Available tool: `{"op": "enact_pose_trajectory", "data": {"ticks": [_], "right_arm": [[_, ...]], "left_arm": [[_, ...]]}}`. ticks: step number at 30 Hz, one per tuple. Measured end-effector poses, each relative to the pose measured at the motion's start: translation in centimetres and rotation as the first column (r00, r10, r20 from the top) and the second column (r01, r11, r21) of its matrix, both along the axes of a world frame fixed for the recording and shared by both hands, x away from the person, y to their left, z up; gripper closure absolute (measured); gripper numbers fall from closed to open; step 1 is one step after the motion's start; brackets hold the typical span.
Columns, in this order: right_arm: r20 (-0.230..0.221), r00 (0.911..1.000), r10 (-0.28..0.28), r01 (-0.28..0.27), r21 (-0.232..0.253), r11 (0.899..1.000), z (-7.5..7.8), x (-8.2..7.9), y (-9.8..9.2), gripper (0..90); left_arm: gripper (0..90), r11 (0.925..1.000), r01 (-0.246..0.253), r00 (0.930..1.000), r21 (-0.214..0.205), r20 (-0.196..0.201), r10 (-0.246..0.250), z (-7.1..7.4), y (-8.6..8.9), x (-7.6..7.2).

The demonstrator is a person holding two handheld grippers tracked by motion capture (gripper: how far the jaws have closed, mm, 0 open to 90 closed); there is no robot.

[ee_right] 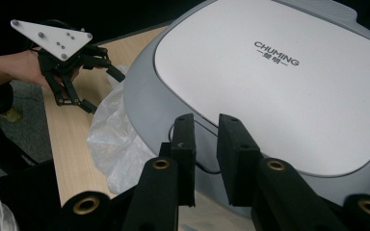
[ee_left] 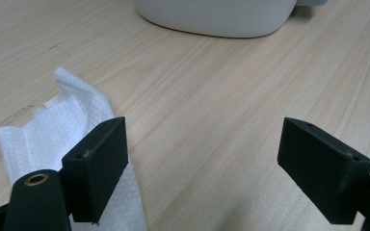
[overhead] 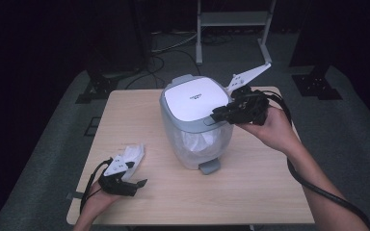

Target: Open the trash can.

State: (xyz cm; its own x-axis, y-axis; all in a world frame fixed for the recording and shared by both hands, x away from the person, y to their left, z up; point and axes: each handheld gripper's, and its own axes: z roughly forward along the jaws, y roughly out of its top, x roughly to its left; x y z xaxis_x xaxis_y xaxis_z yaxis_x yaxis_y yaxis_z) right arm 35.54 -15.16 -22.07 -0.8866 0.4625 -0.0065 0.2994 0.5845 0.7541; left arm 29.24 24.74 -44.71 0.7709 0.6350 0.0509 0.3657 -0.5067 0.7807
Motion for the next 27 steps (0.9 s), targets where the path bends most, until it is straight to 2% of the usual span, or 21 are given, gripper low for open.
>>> {"op": "enact_pose_trajectory", "data": {"ticks": [22, 27], "right_arm": [[0.005, 1.0, 0.005, -0.005, -0.011, 1.0, -0.6, 0.4, 1.0, 81.4], [0.02, 0.9998, 0.006, -0.006, -0.012, 1.0, -0.9, 0.4, 1.1, 82.3]], "left_arm": [[16.9, 1.0, -0.001, 1.0, -0.001, -0.001, 0.001, 0.0, 0.1, 0.0], [16.9, 1.0, -0.001, 1.0, 0.0, -0.003, 0.001, -0.1, 0.1, 0.0]]}}
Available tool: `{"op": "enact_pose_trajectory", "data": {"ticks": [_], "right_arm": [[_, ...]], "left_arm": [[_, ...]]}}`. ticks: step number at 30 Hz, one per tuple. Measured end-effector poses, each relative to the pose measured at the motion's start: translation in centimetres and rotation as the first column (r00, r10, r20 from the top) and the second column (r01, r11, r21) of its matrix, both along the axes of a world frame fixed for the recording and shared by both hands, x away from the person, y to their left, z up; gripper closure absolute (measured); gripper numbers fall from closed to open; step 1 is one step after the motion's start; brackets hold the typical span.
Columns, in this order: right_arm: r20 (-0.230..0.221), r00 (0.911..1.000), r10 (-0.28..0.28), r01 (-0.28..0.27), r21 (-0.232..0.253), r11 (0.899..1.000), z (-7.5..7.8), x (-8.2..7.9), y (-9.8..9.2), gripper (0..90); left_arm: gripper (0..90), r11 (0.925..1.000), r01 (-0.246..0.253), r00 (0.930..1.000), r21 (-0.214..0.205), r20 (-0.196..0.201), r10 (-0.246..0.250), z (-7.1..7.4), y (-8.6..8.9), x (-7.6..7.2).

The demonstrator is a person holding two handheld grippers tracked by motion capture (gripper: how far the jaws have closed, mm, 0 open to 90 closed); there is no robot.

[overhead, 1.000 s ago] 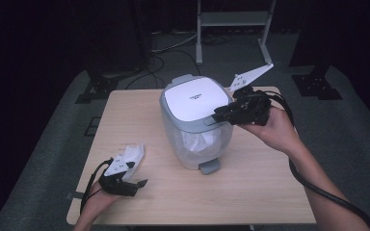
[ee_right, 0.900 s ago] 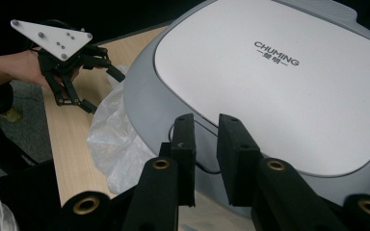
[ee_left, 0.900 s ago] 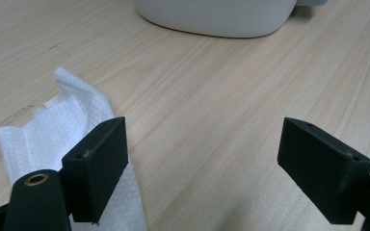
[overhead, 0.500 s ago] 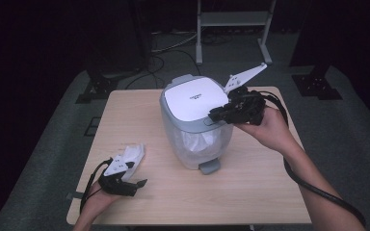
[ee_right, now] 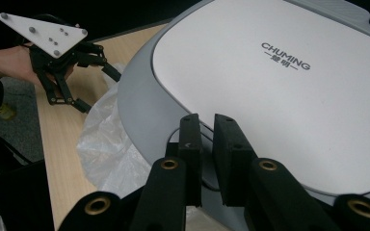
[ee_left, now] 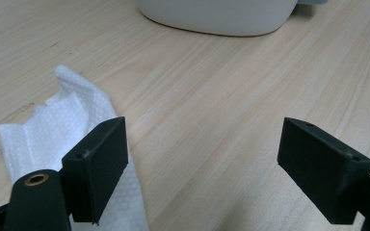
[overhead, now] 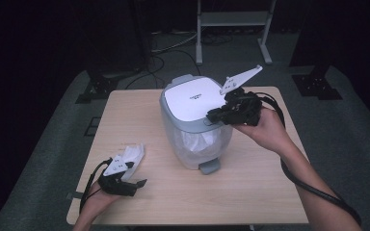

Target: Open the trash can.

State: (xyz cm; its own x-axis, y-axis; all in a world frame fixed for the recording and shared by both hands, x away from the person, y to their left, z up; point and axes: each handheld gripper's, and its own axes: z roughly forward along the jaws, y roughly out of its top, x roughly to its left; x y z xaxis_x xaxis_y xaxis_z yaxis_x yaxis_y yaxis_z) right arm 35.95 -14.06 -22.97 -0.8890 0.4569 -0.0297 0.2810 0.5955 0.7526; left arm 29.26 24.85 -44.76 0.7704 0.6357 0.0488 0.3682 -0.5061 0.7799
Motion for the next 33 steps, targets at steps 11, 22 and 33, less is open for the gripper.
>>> {"op": "enact_pose_trajectory", "data": {"ticks": [11, 22, 33], "right_arm": [[0.019, 0.9998, -0.01, 0.01, 0.005, 1.0, -0.2, -0.2, 0.0, 83.7], [0.025, 0.9997, -0.007, 0.006, 0.021, 1.0, -0.6, -0.2, -0.4, 87.5], [-0.026, 0.9997, -0.004, 0.006, 0.071, 0.997, -0.4, -0.4, -1.5, 77.4]], "left_arm": [[16.9, 1.0, 0.005, 1.0, 0.002, -0.002, -0.005, -0.1, -0.1, 0.0], [16.9, 1.0, 0.005, 1.0, 0.007, -0.008, -0.005, -0.2, -0.2, 0.1], [16.9, 1.0, 0.003, 1.0, 0.0, -0.008, -0.003, -0.2, -0.2, 0.1]]}}
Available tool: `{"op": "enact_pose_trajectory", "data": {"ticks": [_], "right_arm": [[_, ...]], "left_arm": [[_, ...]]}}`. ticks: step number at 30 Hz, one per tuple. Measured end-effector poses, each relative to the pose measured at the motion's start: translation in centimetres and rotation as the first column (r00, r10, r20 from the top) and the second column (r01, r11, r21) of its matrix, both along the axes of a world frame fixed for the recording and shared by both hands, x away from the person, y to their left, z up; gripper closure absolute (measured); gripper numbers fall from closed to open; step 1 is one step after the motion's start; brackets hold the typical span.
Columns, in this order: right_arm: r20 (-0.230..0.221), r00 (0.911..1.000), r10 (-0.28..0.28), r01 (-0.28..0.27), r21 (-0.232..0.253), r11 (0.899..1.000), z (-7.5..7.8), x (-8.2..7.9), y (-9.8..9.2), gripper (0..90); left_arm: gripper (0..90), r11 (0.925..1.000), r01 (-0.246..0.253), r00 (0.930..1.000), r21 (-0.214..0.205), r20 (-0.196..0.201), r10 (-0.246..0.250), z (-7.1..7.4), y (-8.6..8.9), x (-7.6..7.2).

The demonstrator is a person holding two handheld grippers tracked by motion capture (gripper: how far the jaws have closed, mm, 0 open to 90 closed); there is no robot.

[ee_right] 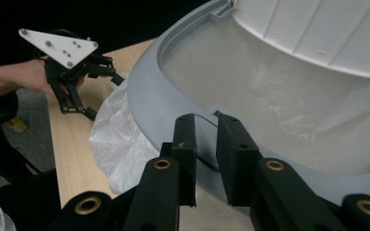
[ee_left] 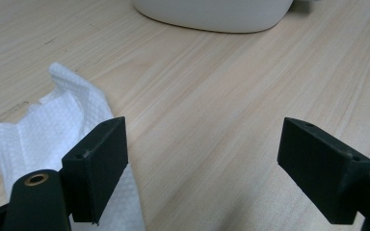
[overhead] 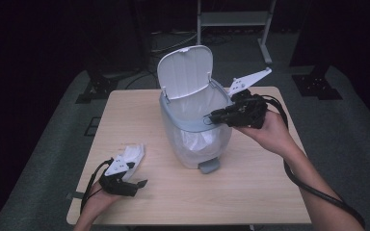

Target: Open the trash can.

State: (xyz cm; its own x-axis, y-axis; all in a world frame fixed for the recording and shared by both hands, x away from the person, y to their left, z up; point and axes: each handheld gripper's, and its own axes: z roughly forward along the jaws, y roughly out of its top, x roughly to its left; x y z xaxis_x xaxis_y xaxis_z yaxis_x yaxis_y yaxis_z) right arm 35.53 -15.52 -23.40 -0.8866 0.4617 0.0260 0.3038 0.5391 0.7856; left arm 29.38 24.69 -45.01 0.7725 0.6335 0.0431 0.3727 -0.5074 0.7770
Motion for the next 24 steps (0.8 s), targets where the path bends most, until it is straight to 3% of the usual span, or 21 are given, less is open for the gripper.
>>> {"op": "enact_pose_trajectory", "data": {"ticks": [14, 24], "right_arm": [[-0.007, 0.9991, -0.041, 0.041, -0.003, 0.999, -0.7, -1.5, -3.3, 75.8], [-0.03, 0.9966, -0.077, 0.077, -0.008, 0.997, -3.0, -2.1, -5.8, 73.0]], "left_arm": [[16.9, 1.0, -0.006, 1.0, 0.003, 0.004, 0.006, 0.1, 0.0, 0.0], [16.9, 0.9997, -0.024, 0.9997, -0.003, 0.01, 0.024, 0.2, 0.3, 0.0]]}}
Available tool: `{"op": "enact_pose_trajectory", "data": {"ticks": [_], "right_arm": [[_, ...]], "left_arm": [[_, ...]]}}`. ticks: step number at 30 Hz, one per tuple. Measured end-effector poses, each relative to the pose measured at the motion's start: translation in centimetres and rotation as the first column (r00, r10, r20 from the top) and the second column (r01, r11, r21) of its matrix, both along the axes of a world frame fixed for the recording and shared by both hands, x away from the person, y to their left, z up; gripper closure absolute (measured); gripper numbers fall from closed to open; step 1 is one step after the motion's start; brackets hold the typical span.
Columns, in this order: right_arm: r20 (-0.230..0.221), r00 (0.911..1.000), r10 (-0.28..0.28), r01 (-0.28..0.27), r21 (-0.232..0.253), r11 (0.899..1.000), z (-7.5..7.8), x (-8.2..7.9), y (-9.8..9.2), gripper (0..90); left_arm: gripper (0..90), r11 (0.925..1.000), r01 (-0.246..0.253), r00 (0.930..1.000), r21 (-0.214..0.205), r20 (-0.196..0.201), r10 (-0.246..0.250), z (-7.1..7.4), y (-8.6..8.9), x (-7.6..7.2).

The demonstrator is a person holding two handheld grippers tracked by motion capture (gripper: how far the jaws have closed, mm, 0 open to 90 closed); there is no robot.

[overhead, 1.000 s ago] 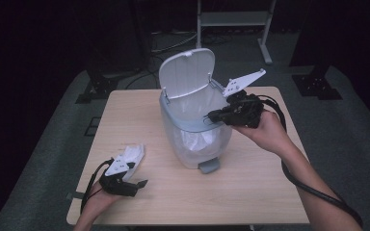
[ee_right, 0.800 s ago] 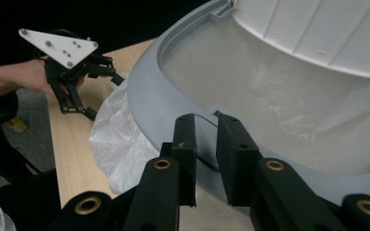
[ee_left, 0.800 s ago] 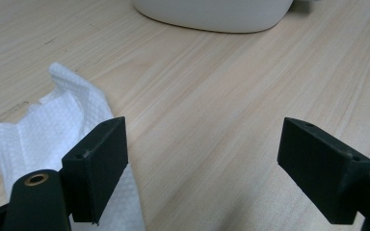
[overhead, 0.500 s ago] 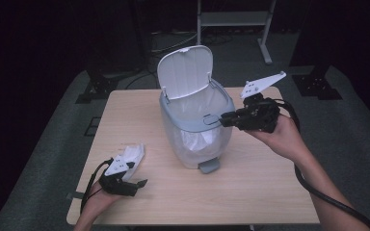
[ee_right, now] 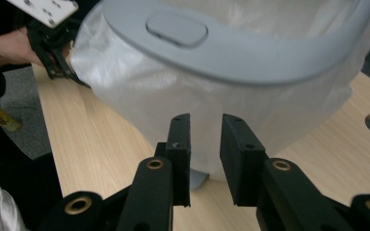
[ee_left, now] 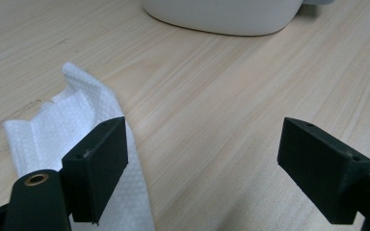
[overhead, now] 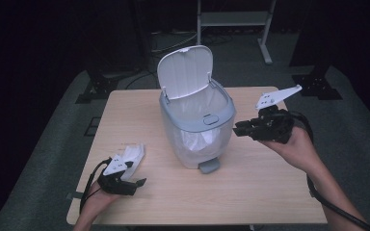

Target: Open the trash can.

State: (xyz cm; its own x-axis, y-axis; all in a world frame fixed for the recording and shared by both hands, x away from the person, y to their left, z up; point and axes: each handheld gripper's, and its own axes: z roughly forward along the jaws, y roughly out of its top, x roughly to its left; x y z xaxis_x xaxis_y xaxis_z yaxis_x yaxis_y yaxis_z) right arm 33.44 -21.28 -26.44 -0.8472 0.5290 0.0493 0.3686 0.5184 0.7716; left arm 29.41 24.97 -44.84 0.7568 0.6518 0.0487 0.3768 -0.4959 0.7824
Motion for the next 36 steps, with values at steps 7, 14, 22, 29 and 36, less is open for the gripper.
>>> {"op": "enact_pose_trajectory", "data": {"ticks": [7, 14, 22, 29, 36], "right_arm": [[-0.025, 0.9995, -0.018, 0.018, -0.008, 1.0, -2.3, -0.2, -1.1, 71.9], [-0.051, 0.9979, -0.04, 0.041, 0.001, 0.999, -4.3, -0.4, -2.3, 69.4], [-0.062, 0.9963, -0.06, 0.061, 0.013, 0.998, -6.6, -1.0, -3.4, 64.8], [-0.076, 0.9938, -0.081, 0.082, 0.008, 0.997, -8.4, -1.5, -4.3, 61.9], [-0.079, 0.9929, -0.089, 0.089, 0.001, 0.996, -10.1, -2.1, -4.6, 59.3]], "left_arm": [[16.9, 1.0, -0.005, 1.0, -0.001, 0.006, 0.005, 0.1, 0.1, 0.0], [16.9, 0.9999, -0.015, 0.9998, 0.002, 0.016, 0.015, 0.4, 0.2, 0.0], [17.0, 0.9996, -0.029, 0.999, -0.001, 0.034, 0.03, 0.9, 0.5, 0.1], [17.0, 0.9994, -0.034, 0.999, 0.002, 0.03, 0.034, 1.2, 0.6, 0.4], [21.4, 0.999, -0.046, 0.9984, 0.002, 0.033, 0.046, 1.7, 0.8, 0.8]]}}
